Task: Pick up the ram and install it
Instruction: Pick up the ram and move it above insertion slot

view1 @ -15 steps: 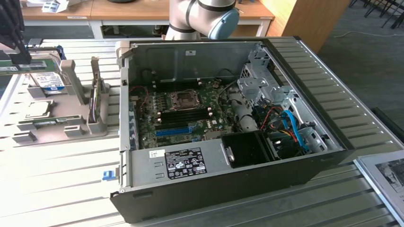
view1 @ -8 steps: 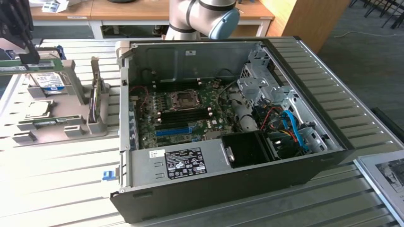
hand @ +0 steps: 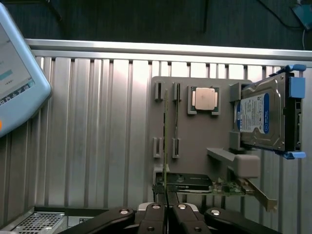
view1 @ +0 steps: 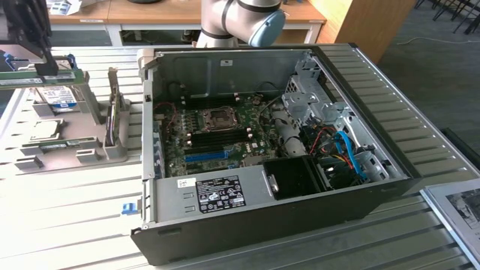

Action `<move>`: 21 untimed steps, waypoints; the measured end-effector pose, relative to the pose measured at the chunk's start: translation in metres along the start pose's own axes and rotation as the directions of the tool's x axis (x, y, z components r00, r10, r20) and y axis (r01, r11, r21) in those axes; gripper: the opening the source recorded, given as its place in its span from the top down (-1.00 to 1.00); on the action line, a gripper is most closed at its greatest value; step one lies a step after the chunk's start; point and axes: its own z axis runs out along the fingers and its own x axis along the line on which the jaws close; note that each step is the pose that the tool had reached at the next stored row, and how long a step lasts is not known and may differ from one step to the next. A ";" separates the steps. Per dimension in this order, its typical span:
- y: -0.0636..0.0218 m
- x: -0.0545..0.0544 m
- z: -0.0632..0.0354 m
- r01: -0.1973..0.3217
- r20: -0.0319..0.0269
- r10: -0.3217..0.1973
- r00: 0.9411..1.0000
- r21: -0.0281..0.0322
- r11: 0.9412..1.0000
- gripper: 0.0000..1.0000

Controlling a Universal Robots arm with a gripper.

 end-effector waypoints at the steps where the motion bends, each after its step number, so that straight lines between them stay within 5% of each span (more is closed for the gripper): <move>1: -0.0018 0.000 -0.0001 0.000 0.000 0.000 1.000 0.000 1.000 0.76; 21: -0.0403 0.000 -0.0017 0.000 0.000 0.000 1.000 0.000 1.000 0.76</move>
